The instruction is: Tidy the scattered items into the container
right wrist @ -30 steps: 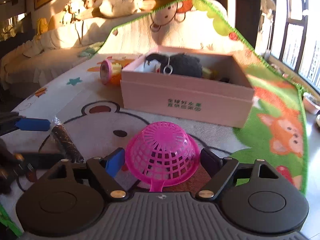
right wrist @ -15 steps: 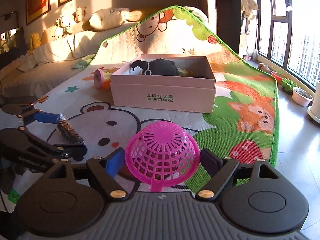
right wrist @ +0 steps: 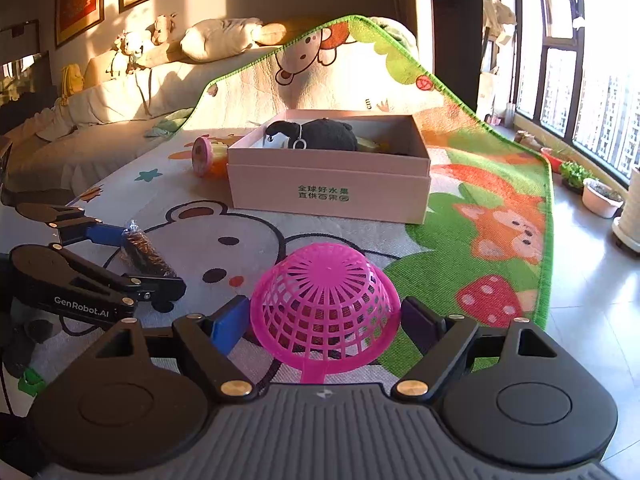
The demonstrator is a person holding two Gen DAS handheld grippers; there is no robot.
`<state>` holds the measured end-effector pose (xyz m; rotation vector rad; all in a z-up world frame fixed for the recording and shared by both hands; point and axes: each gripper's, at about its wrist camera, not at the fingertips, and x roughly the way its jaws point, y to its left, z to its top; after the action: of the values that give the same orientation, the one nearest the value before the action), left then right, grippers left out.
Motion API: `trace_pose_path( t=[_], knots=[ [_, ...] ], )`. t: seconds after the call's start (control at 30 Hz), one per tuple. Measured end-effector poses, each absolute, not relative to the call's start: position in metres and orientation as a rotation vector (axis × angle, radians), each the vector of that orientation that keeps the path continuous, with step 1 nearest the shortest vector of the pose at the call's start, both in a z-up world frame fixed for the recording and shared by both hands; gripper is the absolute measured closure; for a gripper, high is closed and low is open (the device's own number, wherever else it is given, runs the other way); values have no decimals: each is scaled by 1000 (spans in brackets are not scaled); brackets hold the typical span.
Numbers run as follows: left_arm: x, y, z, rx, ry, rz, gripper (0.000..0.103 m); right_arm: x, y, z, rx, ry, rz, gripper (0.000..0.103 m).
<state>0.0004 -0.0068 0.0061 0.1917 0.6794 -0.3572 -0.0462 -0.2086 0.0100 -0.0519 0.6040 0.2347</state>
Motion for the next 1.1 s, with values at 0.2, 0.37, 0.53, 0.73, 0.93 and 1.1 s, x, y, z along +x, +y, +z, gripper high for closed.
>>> trace_pose_path(
  t=[0.2,0.37,0.53,0.73,0.93,1.1],
  knots=[
    [-13,-18,31,227,609,-414,13,-54,-214,18,-51,593,251,20],
    [-1,-34,60,284,507,-439,13,-49,-228,37,-24,552,251,20],
    [47,-50,87,296,405,-458,13,-8,-244,75,-3,461,240,20],
    [134,-68,90,205,382,-482,12,83,-254,111,38,416,231,20],
    [181,-61,73,157,406,-482,4,185,-245,101,66,549,247,18],
    [136,-25,66,131,432,-454,1,204,-245,85,86,581,211,17]
  ],
)
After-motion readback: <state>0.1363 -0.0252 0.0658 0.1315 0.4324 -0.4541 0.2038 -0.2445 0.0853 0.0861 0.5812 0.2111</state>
